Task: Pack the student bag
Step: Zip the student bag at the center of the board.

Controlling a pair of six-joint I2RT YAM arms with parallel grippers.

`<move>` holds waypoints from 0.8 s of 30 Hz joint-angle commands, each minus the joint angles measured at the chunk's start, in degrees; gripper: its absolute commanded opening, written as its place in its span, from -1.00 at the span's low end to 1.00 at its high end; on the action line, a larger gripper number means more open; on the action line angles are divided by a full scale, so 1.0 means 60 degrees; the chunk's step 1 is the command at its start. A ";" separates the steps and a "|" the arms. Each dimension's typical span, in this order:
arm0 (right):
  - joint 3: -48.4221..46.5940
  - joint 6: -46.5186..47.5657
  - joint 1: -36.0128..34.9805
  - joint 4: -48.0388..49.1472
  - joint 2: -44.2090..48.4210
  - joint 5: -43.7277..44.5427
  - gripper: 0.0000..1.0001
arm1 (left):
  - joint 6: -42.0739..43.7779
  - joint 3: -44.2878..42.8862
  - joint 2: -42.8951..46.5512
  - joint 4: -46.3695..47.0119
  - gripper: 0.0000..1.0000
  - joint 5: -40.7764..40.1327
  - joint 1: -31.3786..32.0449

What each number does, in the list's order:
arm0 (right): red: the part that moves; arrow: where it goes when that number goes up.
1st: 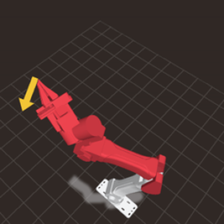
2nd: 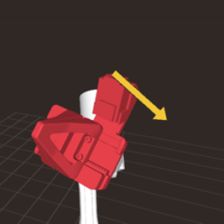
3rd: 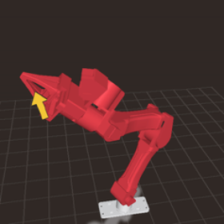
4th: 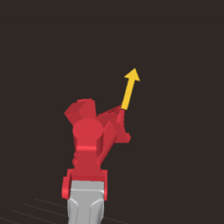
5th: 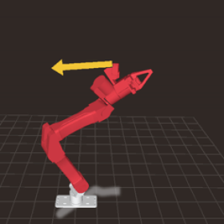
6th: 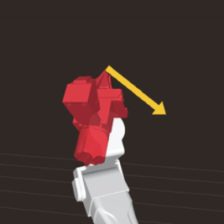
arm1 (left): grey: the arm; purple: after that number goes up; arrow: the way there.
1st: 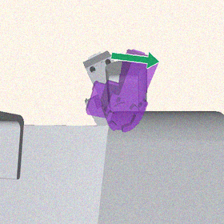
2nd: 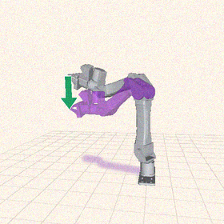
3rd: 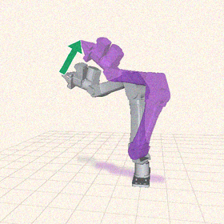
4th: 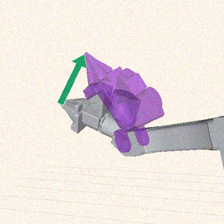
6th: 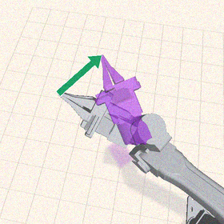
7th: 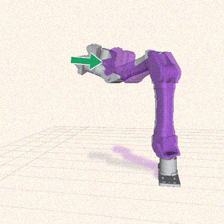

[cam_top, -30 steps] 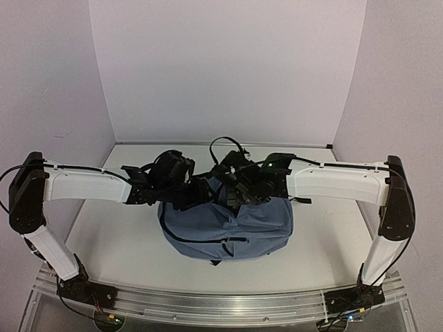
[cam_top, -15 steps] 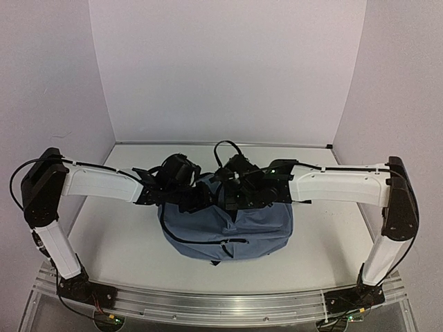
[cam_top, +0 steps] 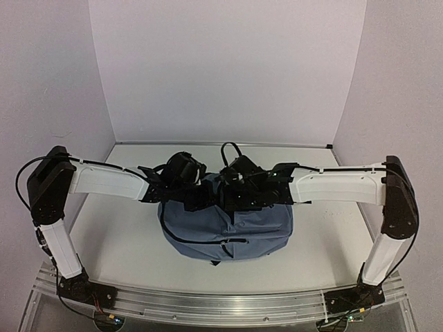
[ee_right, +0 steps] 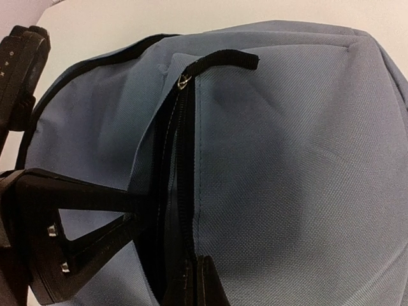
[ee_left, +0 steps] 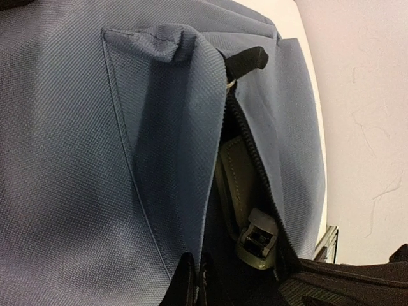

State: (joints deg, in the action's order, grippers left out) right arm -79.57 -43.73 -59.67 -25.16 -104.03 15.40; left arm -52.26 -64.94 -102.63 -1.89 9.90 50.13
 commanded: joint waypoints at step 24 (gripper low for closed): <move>0.3272 0.1117 0.4164 0.1664 0.3723 -0.2437 0.94 | -0.0025 -0.1008 0.0238 0.0180 -0.16 0.1032 -0.0217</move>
State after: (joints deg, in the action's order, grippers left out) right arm -63.82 -38.67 -39.93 -15.51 -82.50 3.39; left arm -52.23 -71.27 -105.96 -2.30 15.04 50.09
